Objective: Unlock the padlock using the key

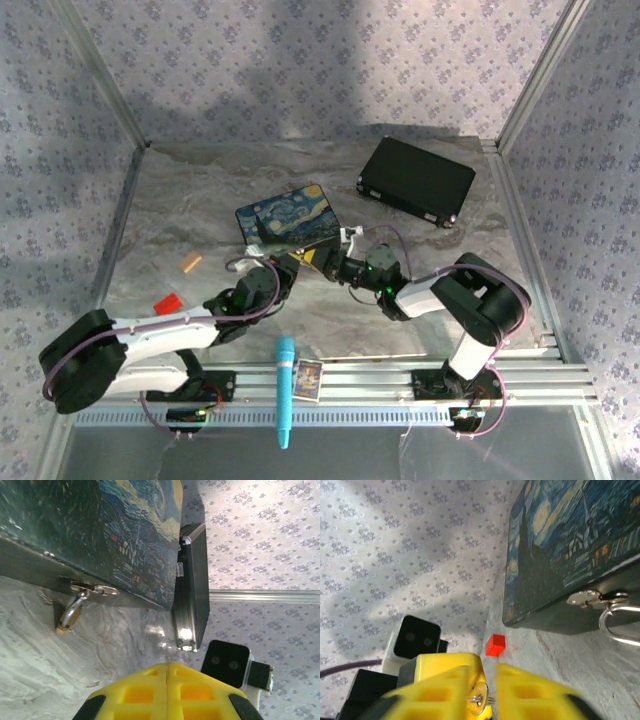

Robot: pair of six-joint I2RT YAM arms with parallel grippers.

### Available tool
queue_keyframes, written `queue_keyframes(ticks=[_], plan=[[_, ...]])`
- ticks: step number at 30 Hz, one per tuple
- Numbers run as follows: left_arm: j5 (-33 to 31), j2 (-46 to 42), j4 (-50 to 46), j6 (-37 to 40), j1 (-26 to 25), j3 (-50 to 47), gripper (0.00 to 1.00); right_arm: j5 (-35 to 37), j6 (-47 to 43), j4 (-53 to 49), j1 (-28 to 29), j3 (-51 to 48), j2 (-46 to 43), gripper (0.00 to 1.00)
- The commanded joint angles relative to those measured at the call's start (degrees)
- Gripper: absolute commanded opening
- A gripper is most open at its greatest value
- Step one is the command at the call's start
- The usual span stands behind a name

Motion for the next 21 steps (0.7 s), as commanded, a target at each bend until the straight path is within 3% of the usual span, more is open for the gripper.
queue_keyframes(ticks=[1,4,8,11,14,15,16,18,21], plan=[[-0.3,-3.4,-15.4,13.4,0.6,8.8,0.00,-6.4,-4.9,-7.6,-3.7,0.7,-4.8,0.99],[0.2,-3.7,-29.0,27.4,1.1,18.2,0.00,-5.1,-14.9,-31.8,-8.5,2.3,-15.0,0.99],[2.9,-0.8,-40.9,42.8,1.3,28.4,0.00,10.1,-34.1,-64.4,-9.0,8.3,-29.7,0.99],[7.7,1.7,-43.9,53.3,1.5,32.9,0.00,15.9,-43.1,-75.5,-10.2,12.3,-35.7,0.99],[7.7,5.3,-51.8,60.3,1.5,38.9,0.00,20.4,-49.6,-87.0,-10.6,17.7,-35.5,0.99],[8.6,6.2,-52.7,62.5,1.5,40.2,0.00,23.1,-51.4,-90.6,-10.1,19.4,-34.8,0.97],[9.3,6.5,-52.8,63.8,1.6,40.7,0.00,26.1,-52.4,-92.5,-9.2,20.2,-34.6,0.86],[12.2,6.2,-50.6,66.1,1.8,40.6,0.00,29.5,-54.1,-93.9,-8.1,20.0,-35.4,0.96],[21.3,5.1,-46.4,67.4,4.0,39.3,0.00,24.1,-57.2,-90.0,-9.3,17.4,-37.9,0.99]])
